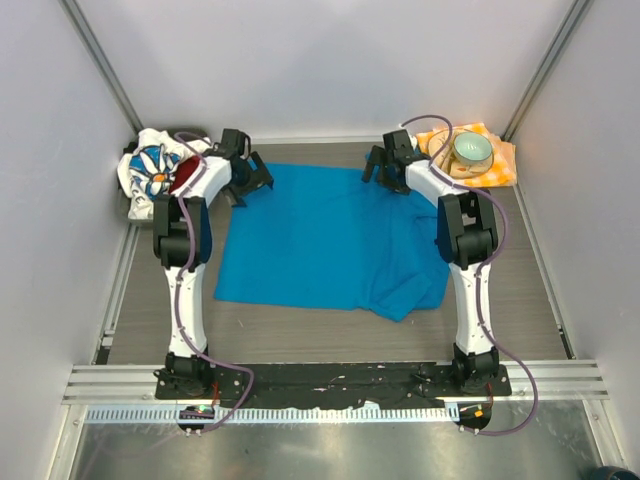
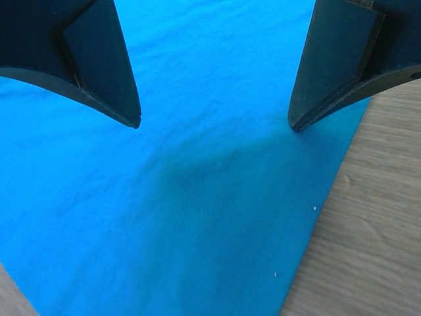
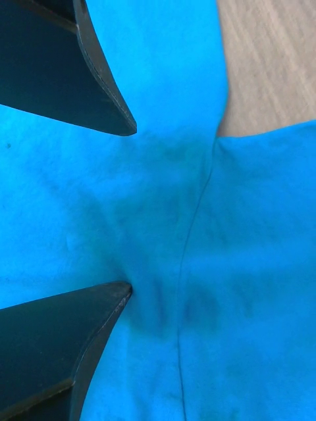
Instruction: Fold and stack the t-shirts
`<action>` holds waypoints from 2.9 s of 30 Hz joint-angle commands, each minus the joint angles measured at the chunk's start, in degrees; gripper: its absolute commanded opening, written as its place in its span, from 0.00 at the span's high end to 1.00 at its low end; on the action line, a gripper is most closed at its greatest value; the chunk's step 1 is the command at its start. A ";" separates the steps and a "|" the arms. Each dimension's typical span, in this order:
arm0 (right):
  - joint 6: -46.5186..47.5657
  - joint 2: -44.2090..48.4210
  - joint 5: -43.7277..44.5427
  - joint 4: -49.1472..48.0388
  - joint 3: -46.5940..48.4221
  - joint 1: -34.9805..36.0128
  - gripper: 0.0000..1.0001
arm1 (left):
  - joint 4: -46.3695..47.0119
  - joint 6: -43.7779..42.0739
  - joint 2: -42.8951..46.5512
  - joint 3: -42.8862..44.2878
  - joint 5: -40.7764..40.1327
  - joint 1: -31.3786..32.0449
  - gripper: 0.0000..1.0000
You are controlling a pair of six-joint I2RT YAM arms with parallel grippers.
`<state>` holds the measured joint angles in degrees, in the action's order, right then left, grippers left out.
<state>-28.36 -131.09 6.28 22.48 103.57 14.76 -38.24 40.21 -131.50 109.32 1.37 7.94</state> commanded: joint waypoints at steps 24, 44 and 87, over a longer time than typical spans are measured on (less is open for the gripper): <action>4.71 0.45 -3.22 -0.41 15.46 -0.88 0.00 | -1.76 2.42 -1.94 15.00 8.83 -8.91 0.00; 0.85 55.49 8.48 16.46 -40.70 6.15 0.20 | 1.94 4.88 49.49 -37.31 2.94 -4.52 0.00; -3.28 44.68 11.12 3.71 -50.66 3.43 0.99 | 4.40 2.07 59.87 -55.18 3.38 -3.55 0.00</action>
<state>-31.40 -91.29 15.53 25.50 52.88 18.11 -35.70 43.03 -72.40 53.98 4.32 4.19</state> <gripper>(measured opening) 0.026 0.996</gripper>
